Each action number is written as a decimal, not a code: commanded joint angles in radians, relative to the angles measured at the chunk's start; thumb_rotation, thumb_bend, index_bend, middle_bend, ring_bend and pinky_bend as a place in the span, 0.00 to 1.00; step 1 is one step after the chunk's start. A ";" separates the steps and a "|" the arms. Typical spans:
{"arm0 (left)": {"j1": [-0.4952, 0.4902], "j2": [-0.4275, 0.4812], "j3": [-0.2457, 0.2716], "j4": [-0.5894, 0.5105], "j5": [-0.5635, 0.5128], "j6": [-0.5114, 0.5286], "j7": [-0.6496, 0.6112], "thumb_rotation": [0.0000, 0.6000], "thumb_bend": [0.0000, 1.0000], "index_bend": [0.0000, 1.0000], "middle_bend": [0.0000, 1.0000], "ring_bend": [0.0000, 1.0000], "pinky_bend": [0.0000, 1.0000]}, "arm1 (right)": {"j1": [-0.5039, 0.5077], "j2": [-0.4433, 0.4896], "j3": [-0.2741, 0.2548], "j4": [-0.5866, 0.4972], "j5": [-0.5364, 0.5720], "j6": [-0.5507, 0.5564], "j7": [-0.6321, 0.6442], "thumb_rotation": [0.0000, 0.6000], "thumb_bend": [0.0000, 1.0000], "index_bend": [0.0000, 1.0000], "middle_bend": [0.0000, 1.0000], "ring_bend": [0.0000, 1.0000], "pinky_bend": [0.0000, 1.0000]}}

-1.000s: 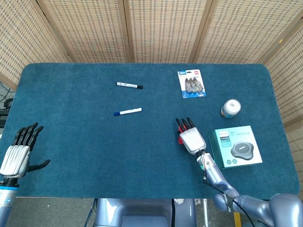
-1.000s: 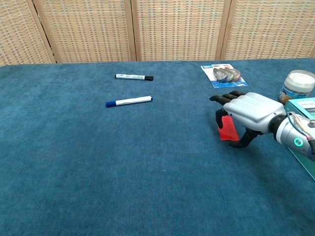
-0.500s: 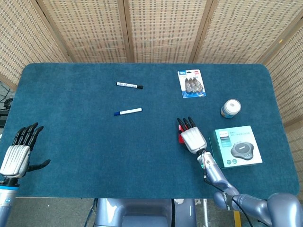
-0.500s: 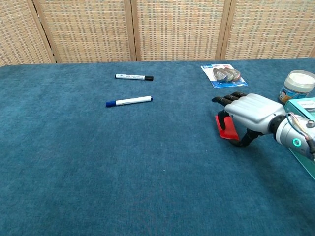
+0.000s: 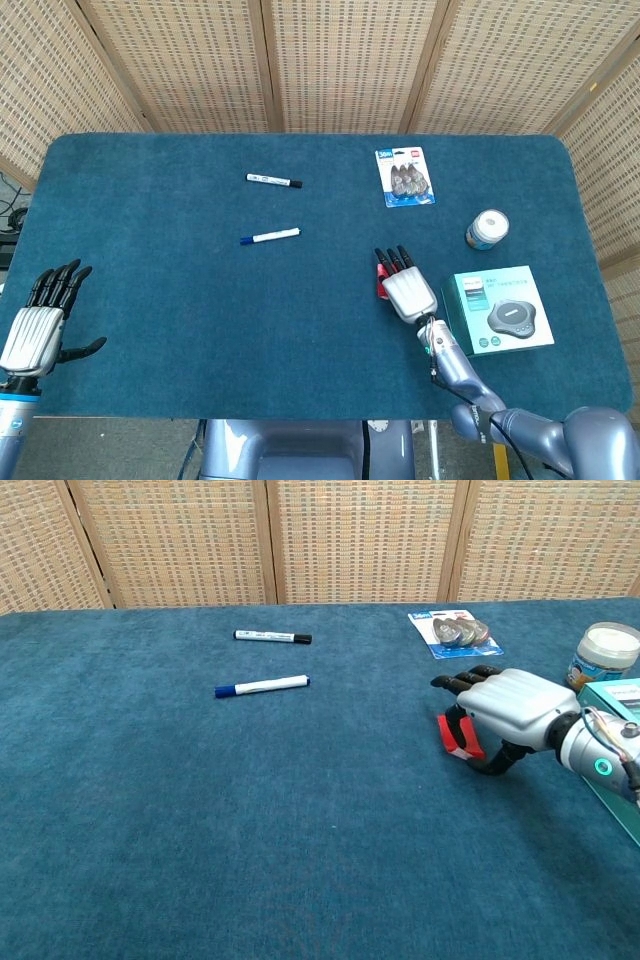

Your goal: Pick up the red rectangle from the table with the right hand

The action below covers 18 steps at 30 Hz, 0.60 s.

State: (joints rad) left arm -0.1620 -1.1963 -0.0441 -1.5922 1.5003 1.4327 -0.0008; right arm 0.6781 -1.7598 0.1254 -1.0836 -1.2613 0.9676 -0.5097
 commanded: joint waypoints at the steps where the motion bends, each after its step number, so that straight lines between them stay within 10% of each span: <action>1: 0.000 0.000 0.000 0.000 0.000 0.000 0.000 1.00 0.02 0.00 0.00 0.00 0.00 | 0.002 -0.003 0.000 0.006 0.001 -0.003 -0.002 1.00 0.46 0.49 0.01 0.00 0.00; 18: 0.000 0.000 0.000 -0.001 -0.001 0.000 0.001 1.00 0.02 0.00 0.00 0.00 0.00 | 0.007 -0.012 0.000 0.028 -0.002 -0.010 0.007 1.00 0.49 0.61 0.04 0.00 0.00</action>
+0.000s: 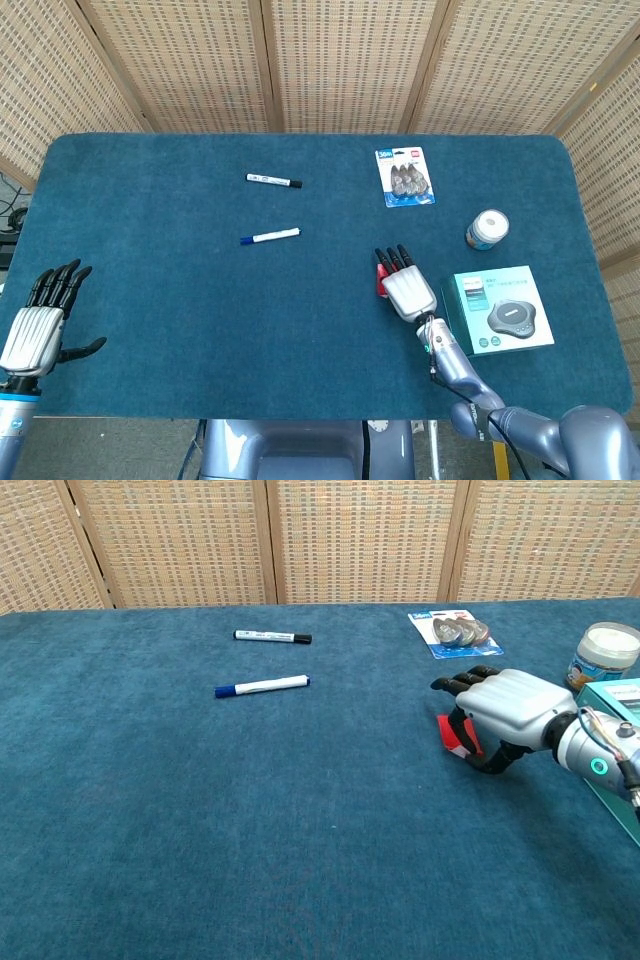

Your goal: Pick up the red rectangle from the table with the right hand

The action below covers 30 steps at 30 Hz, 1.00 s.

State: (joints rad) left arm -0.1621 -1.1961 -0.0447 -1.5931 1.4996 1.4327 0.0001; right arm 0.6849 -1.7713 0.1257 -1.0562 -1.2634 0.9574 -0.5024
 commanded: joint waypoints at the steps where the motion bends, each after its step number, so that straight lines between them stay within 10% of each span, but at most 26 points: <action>1: 0.000 0.000 0.000 0.000 0.000 0.000 0.000 1.00 0.02 0.00 0.00 0.00 0.00 | 0.000 -0.001 0.000 0.001 0.000 0.001 0.000 1.00 0.51 0.61 0.04 0.00 0.00; 10: -0.001 0.000 0.000 0.000 0.000 -0.001 0.000 1.00 0.02 0.00 0.00 0.00 0.00 | 0.003 0.001 0.001 0.004 -0.001 -0.005 0.000 1.00 0.67 0.62 0.05 0.00 0.00; 30: -0.003 0.002 -0.001 -0.003 -0.003 -0.005 -0.003 1.00 0.02 0.00 0.00 0.00 0.00 | 0.025 0.016 0.050 0.009 0.014 -0.012 0.083 1.00 0.67 0.65 0.08 0.00 0.00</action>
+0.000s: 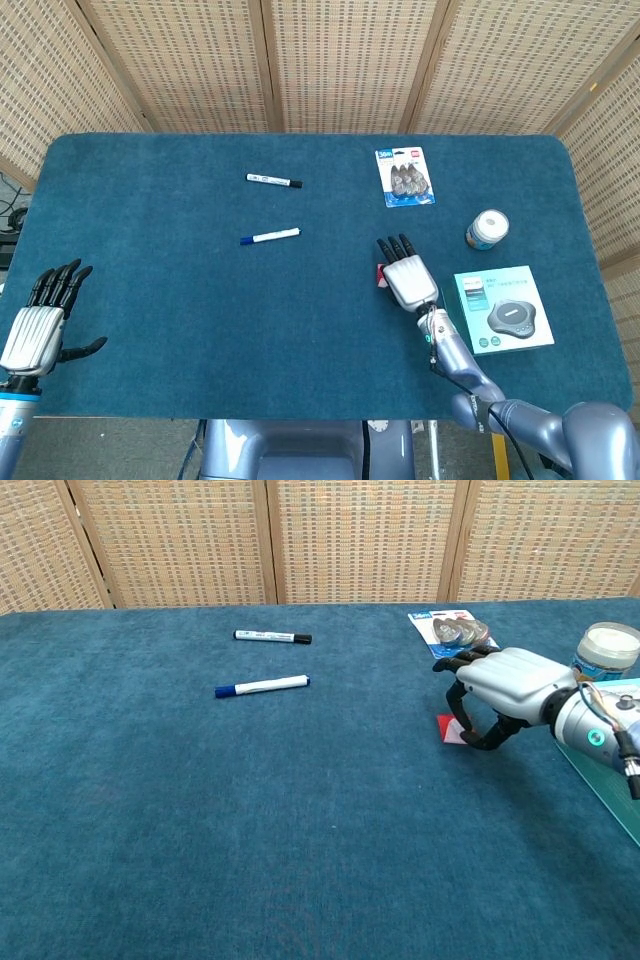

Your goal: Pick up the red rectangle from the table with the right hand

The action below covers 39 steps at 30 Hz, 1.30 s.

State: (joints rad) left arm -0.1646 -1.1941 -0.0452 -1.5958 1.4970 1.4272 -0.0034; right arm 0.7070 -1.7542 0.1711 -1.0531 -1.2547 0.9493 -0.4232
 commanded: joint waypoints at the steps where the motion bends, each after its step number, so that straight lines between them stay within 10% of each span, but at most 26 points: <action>1: 0.000 0.000 0.000 -0.001 0.000 0.001 0.000 1.00 0.02 0.00 0.00 0.00 0.00 | 0.004 -0.001 0.007 0.009 0.010 -0.007 0.005 1.00 0.67 0.65 0.08 0.00 0.00; 39: -0.001 -0.001 -0.001 -0.001 -0.004 -0.002 0.004 1.00 0.02 0.00 0.00 0.00 0.00 | 0.080 -0.017 0.111 0.278 0.109 -0.055 0.029 1.00 0.67 0.65 0.08 0.00 0.00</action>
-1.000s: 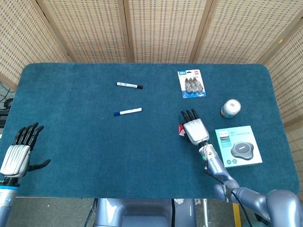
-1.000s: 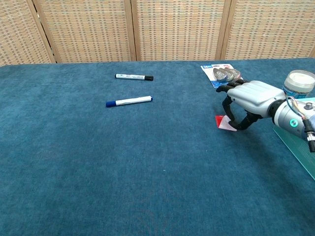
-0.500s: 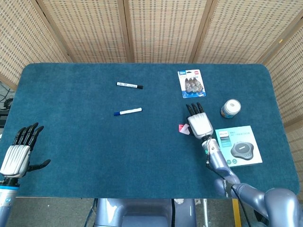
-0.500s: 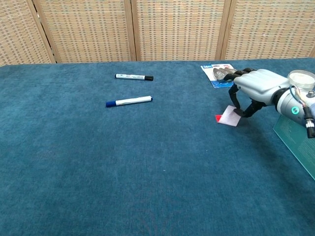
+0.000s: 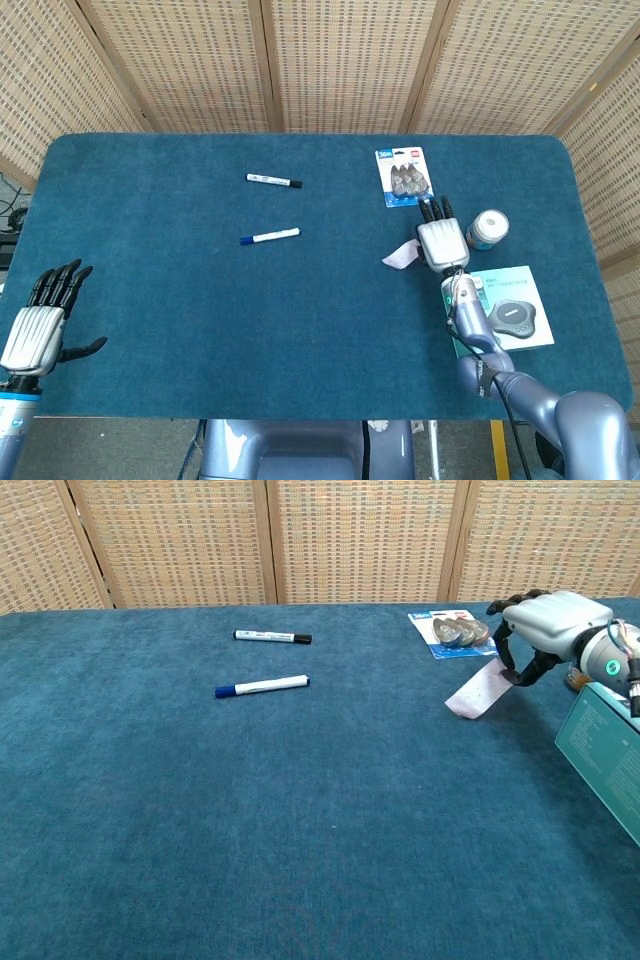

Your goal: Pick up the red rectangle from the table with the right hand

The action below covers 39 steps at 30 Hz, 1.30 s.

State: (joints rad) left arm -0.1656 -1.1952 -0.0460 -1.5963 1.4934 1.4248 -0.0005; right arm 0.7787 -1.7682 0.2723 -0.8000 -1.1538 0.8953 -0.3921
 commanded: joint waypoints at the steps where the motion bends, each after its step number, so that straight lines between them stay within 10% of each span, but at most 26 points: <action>1: 0.000 0.000 0.000 0.000 0.000 0.001 0.001 1.00 0.02 0.00 0.00 0.00 0.00 | 0.011 -0.004 0.014 0.037 0.012 -0.001 -0.004 1.00 0.67 0.65 0.08 0.00 0.00; 12: 0.000 0.000 0.001 0.000 0.002 0.001 -0.002 1.00 0.02 0.00 0.00 0.00 0.00 | 0.021 0.013 0.047 0.099 0.025 0.038 0.010 1.00 0.66 0.65 0.09 0.00 0.00; 15: 0.000 0.001 0.001 -0.001 0.003 0.000 -0.005 1.00 0.02 0.00 0.00 0.00 0.00 | 0.011 0.039 0.051 0.064 0.011 0.076 0.030 1.00 0.51 0.40 0.06 0.00 0.00; 17: 0.000 0.002 0.001 -0.002 0.003 0.000 -0.006 1.00 0.02 0.00 0.00 0.00 0.00 | 0.002 0.062 0.055 0.029 -0.001 0.104 0.055 1.00 0.20 0.08 0.01 0.00 0.00; 19: 0.000 0.003 0.002 -0.002 0.004 0.000 -0.007 1.00 0.02 0.00 0.00 0.00 0.00 | -0.015 0.102 0.070 -0.038 -0.009 0.140 0.106 1.00 0.04 0.00 0.00 0.00 0.00; 28: 0.002 0.008 0.006 -0.002 0.015 0.006 -0.021 1.00 0.02 0.00 0.00 0.00 0.00 | -0.159 0.366 0.100 -0.462 -0.042 0.309 0.182 1.00 0.00 0.00 0.00 0.00 0.00; 39: 0.001 0.009 0.010 0.006 0.024 0.006 -0.034 1.00 0.02 0.00 0.00 0.00 0.00 | -0.412 0.555 -0.046 -0.814 -0.217 0.548 0.339 1.00 0.00 0.00 0.00 0.00 0.00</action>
State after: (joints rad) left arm -0.1640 -1.1862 -0.0360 -1.5905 1.5178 1.4310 -0.0346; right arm 0.4266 -1.2478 0.2758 -1.5604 -1.3168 1.3816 -0.1023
